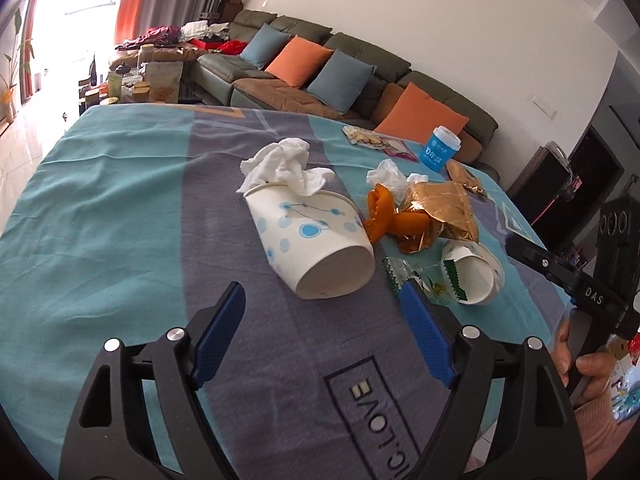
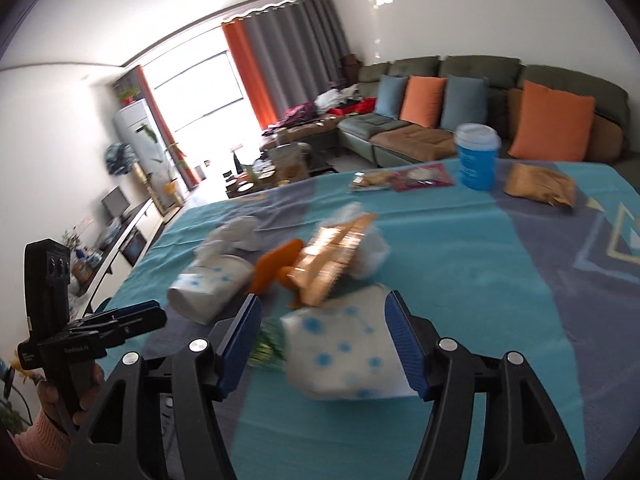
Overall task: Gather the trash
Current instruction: 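Grasp the white paper cup with the left gripper while the right gripper grasps the dotted cup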
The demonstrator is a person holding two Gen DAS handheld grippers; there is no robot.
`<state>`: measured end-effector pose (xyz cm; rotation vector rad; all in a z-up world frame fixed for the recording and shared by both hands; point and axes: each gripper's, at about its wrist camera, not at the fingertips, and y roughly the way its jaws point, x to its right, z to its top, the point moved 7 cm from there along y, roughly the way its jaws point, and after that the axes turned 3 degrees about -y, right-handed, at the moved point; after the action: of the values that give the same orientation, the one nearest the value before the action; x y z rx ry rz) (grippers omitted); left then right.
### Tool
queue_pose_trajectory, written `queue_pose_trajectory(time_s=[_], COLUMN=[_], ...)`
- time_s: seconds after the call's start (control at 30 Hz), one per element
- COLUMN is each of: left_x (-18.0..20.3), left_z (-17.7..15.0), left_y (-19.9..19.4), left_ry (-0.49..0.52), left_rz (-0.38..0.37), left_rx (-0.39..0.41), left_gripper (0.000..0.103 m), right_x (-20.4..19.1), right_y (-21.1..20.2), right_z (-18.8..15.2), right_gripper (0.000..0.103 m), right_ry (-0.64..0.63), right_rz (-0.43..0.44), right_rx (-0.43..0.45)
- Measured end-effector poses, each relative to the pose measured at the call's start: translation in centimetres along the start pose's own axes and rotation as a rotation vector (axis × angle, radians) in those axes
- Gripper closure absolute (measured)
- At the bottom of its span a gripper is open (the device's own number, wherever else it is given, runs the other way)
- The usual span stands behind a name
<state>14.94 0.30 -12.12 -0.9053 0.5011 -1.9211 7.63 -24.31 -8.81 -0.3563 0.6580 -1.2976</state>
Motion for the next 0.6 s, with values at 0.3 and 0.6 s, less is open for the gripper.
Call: queue_pose_trajectory(time_s=[0.3,0.6], left_x=[-0.6,-1.0], left_z=[1.3,1.5], left_y=[2.6,2.7], left_ry=[-0.046,-0.06], left_rz=[0.043,0.023], left_rx=[-0.034,-0.049], left_gripper=[0.021,0.039], right_x=[2.9,1.7], right_y=[1.0,0.8], right_z=[-2.1,-2.9], right_gripper=[0.041,0.055], right_ry=[0.089,0.097], right_rz=[0.061,0.135], right_rx=[-0.056,-0.08])
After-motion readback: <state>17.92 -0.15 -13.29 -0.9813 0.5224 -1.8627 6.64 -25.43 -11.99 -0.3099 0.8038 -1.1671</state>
